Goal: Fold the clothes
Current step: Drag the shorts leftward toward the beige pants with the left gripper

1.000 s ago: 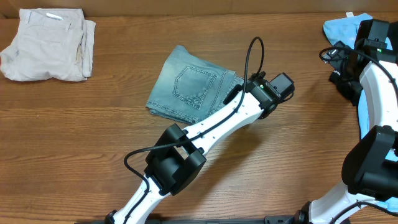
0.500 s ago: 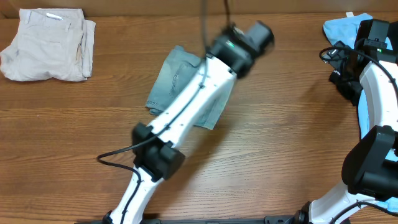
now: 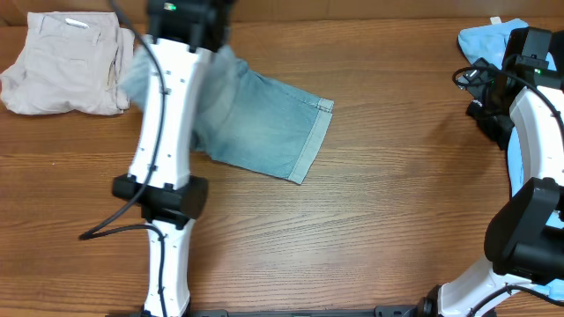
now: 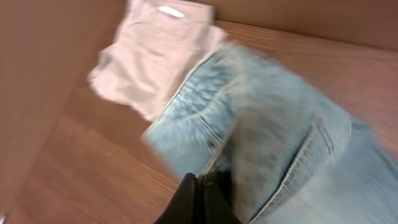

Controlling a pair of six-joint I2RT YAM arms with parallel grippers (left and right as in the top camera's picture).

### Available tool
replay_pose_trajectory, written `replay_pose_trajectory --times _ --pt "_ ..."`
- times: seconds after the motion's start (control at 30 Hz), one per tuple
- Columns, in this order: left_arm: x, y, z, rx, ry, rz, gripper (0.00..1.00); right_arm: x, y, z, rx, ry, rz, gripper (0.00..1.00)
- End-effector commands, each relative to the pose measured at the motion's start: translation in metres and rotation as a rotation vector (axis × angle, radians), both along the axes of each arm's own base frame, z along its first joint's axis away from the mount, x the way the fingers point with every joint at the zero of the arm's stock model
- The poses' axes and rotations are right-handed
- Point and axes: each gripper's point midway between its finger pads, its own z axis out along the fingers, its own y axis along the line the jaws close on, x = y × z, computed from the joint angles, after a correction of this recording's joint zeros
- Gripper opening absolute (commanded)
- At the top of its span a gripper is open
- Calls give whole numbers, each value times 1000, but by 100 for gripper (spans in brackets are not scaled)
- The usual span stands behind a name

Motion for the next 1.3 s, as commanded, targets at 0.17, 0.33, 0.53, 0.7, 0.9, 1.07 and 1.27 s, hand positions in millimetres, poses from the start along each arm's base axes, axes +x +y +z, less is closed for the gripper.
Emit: replay_pose_trajectory --times 0.17,0.33,0.53,0.7,0.9,1.07,1.27 --pt "-10 61 26 38 -84 160 4 6 -1 11 -8 -31 -4 100" --pt "-13 82 24 28 -85 219 5 6 -1 11 -8 -31 -4 100" --pt "-18 130 4 10 -71 375 4 6 -1 11 -8 -31 -4 100" --pt "-4 179 -18 -32 -123 478 13 6 -1 11 -8 -31 -4 100" --pt "13 203 -67 -198 -97 469 100 6 -1 11 -8 -31 -4 100" --pt "20 197 -86 -283 -17 333 100 6 -1 11 -8 -31 -4 100" --pt "45 164 -91 -347 43 -9 100 6 -1 11 -8 -31 -4 100"
